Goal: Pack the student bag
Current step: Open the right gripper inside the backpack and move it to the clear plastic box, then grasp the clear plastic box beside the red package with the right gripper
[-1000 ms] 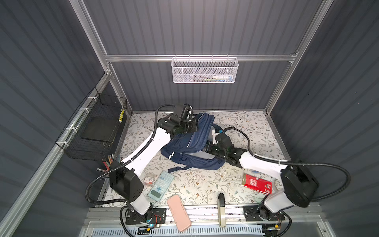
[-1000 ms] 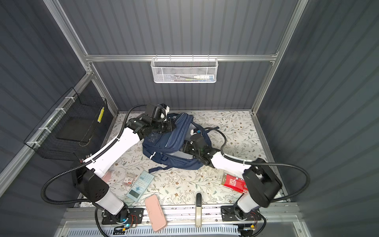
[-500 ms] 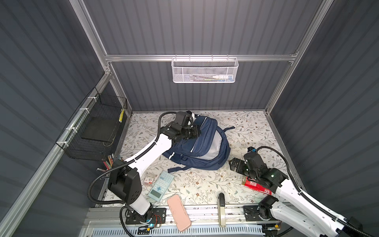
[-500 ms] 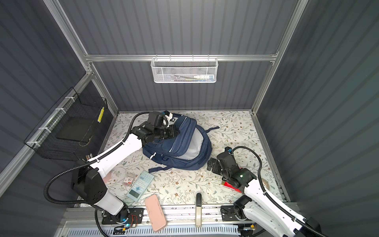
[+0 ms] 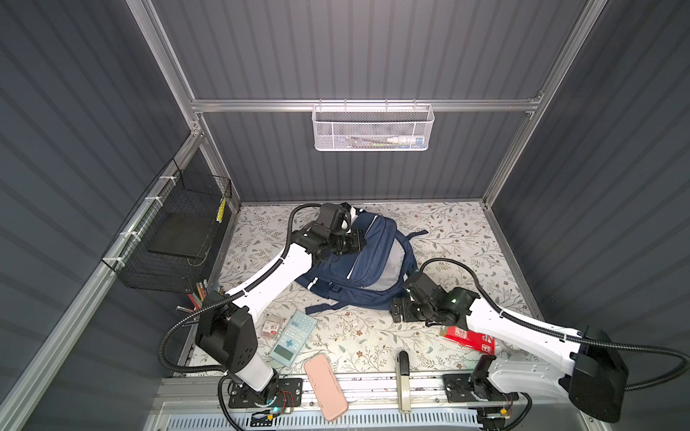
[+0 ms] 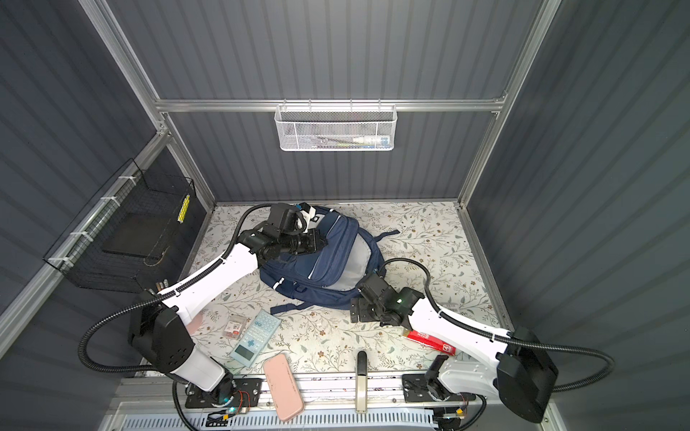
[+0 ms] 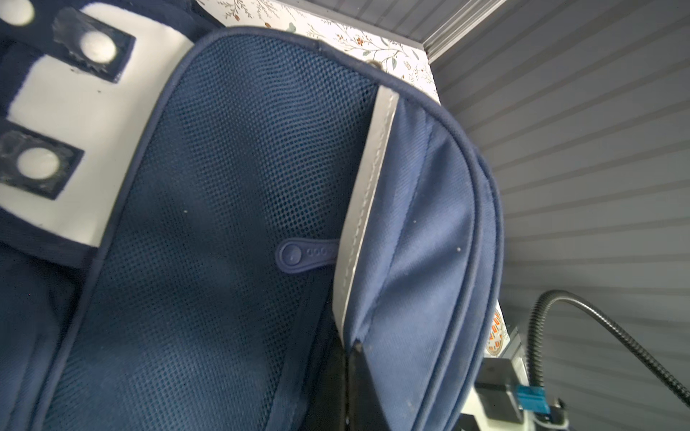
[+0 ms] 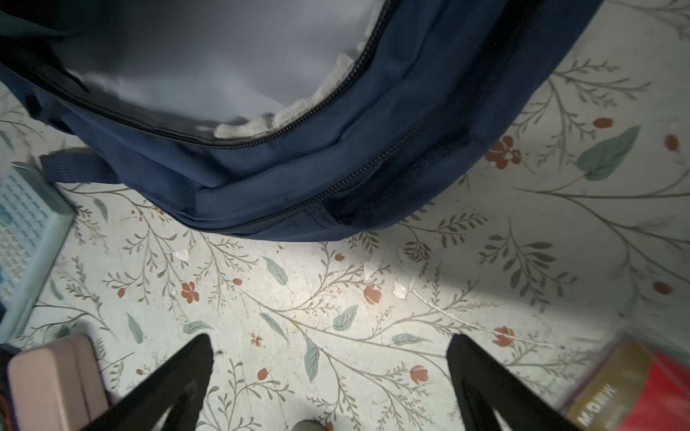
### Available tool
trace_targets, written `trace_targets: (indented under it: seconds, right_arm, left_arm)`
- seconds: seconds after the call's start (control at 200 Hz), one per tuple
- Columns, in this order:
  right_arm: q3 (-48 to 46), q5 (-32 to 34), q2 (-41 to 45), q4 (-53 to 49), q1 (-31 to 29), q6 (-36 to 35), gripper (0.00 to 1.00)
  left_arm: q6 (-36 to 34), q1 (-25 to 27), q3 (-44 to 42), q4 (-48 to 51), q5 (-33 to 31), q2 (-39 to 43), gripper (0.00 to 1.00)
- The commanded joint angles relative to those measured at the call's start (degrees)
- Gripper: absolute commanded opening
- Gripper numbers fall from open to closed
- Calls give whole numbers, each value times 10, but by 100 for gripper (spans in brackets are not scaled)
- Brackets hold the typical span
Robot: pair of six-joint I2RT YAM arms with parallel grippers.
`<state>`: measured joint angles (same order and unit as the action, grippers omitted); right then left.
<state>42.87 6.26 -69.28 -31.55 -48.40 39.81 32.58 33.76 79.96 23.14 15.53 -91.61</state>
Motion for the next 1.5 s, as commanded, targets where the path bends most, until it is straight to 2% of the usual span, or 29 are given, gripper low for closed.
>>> trace_targets:
  seconds: [0.0, 0.095, 0.145, 0.23, 0.335, 0.39, 0.535, 0.65, 0.911, 1.061, 1.171, 1.266, 1.496]
  right_arm:
    - [5, 53, 8, -66, 30, 40, 99]
    - [-47, -31, 74, -46, 147, 85, 99]
    - [-63, -37, 113, -42, 194, 97, 99]
    - [-71, -14, 145, -59, 254, 88, 99]
    - [-89, -77, 127, -48, 355, 53, 99]
    - [-83, -76, 114, -59, 379, 46, 99]
    - [-98, -8, 123, -62, 425, 20, 99]
    - [-117, -56, 114, -39, 493, 5, 99]
    - [-98, -52, 33, -8, 535, -26, 99]
    - [-62, -61, -36, 11, 544, -52, 91]
    - [-38, -81, -76, 34, 540, -60, 84]
    - [-3, -60, -114, 16, 533, -84, 81]
    - [83, -15, -203, -50, 496, -140, 81]
  left_arm:
    - [-14, -5, -11, 28, 3, 4, 0]
    - [-15, -5, -11, 27, 1, 7, 0]
    - [-16, -5, -11, 26, -2, 10, 0]
    - [-16, -5, -15, 19, -2, 12, 0]
    - [-18, -5, -18, 8, 6, 10, 0]
    - [-21, -5, -16, 5, 11, 7, 0]
    - [-17, -5, -27, -14, 25, 13, 0]
    - [-16, -5, -36, -24, 29, 18, 0]
    - [-22, -5, -57, -33, 26, 31, 0]
    - [-14, -6, -69, -41, 25, 40, 0]
    - [-7, -6, -78, -50, 21, 49, 0]
    - [-3, -6, -82, -54, 21, 50, 0]
    - [5, -5, -89, -57, 13, 56, 0]
